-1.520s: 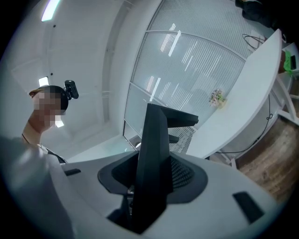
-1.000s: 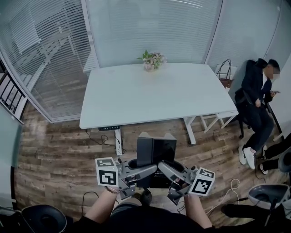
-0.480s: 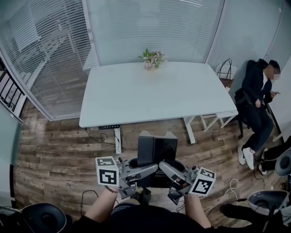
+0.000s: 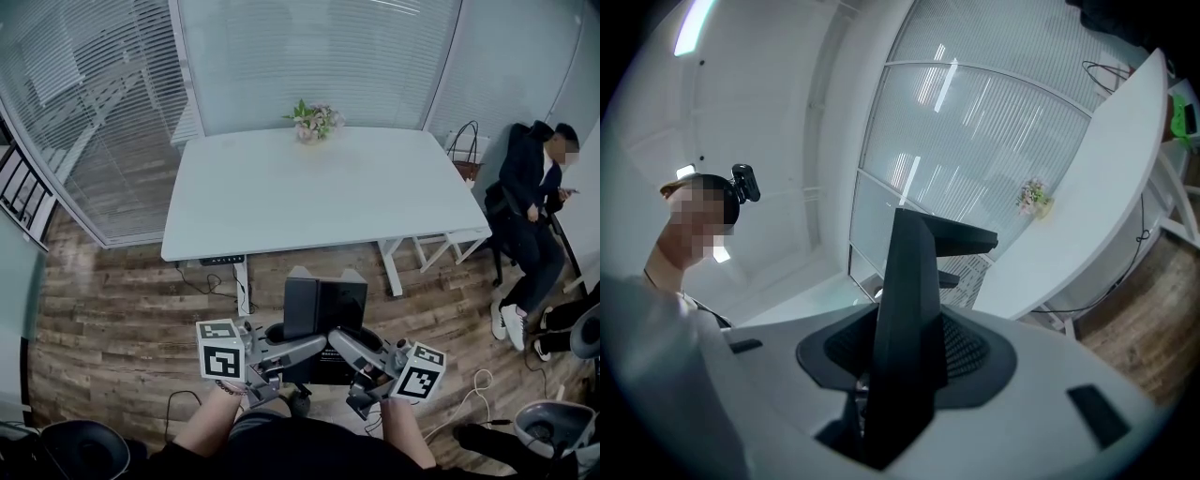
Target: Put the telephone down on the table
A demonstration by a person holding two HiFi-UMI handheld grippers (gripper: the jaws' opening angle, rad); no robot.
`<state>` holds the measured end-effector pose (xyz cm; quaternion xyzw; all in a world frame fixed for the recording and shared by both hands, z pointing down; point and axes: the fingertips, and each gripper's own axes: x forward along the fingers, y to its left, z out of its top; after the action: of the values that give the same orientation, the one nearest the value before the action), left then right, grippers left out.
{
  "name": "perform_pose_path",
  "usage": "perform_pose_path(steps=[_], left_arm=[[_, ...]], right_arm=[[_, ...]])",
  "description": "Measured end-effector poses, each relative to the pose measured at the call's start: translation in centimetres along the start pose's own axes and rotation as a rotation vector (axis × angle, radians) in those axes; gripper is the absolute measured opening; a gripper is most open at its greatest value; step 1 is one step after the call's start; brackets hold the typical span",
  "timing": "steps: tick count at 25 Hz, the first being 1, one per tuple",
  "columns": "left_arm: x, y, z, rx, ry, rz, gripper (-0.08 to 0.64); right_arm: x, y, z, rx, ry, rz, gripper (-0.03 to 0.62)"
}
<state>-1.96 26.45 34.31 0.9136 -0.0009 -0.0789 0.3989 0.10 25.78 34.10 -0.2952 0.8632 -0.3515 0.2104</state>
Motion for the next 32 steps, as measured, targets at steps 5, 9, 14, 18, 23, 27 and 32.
perform_pose_path(steps=[5,9,14,18,23,27,32], left_arm=[[0.3,-0.1,-0.3,-0.001,0.005,0.005,0.189],[0.4,0.1,0.2,0.004,0.005,0.006,0.189],[0.2,1.2,0.8,-0.009,0.007,0.0,0.189],[1.1,2.0,1.3,0.004,0.022,-0.023,0.189],[2.3,3.8,3.2,0.02,0.036,-0.033,0.189],[2.2,5.3,4.6,0.012,0.034,-0.027,0.189],[2.5,7.6,7.1,0.011,0.029,-0.035,0.189]], right_arm=[[-0.4,0.0,0.1,-0.002,0.003,0.005,0.167],[0.0,-0.1,0.4,-0.003,0.003,0.01,0.167],[0.8,-1.0,0.6,0.0,-0.005,-0.003,0.167],[0.8,-1.9,1.5,-0.018,-0.017,-0.016,0.167],[1.7,-3.7,3.5,-0.033,-0.032,-0.018,0.167],[3.2,-5.0,4.1,-0.024,-0.034,-0.013,0.167],[5.4,-6.9,5.9,-0.03,-0.034,-0.017,0.167]])
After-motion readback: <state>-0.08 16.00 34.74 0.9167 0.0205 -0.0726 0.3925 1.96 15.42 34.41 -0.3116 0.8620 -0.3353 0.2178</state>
